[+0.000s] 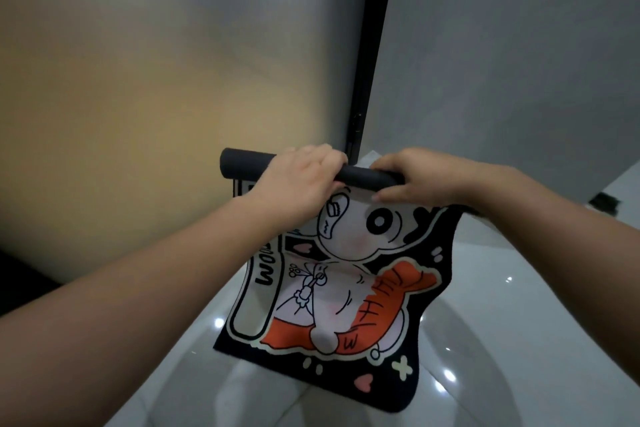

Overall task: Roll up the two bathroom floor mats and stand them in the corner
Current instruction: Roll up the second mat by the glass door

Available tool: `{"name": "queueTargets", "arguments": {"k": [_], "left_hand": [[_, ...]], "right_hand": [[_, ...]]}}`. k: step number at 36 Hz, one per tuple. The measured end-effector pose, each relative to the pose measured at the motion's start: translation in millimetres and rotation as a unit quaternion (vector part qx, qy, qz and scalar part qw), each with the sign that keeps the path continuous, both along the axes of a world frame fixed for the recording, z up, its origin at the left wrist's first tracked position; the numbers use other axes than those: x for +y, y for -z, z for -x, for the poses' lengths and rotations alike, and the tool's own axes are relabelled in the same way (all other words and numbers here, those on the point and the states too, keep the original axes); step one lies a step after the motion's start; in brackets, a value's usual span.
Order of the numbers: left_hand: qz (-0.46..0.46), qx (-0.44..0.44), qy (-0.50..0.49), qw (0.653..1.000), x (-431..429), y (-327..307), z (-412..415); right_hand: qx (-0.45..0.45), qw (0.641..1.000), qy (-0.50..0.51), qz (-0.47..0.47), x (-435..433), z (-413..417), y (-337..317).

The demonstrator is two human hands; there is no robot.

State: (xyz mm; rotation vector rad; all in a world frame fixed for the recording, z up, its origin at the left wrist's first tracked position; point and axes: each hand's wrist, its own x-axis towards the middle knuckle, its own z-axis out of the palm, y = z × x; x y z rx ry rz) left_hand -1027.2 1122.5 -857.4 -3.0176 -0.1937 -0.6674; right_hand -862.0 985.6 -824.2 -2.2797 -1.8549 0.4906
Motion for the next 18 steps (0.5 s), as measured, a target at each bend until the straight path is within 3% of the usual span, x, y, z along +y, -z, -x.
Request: {"name": "queueTargets", "arguments": {"k": [7,12,15,18], "left_hand": [[0.032,0.148,-0.066,0.986,10,-8,-3],[0.086,0.163,-0.052,0.981,15,4,-1],[0.067,0.14,-0.05,0.987,19,7,0],[0.061,0.129,-0.039,0.989,22,9,4]], "right_hand": [[-0.239,0.961,-0.073,-0.122,5,15,20],[-0.248,0.956,-0.098,-0.12,4,16,22],[-0.269,0.949,-0.117,-0.115,0,19,22],[-0.217,0.963,-0.115,-0.113,-3,23,18]]}}
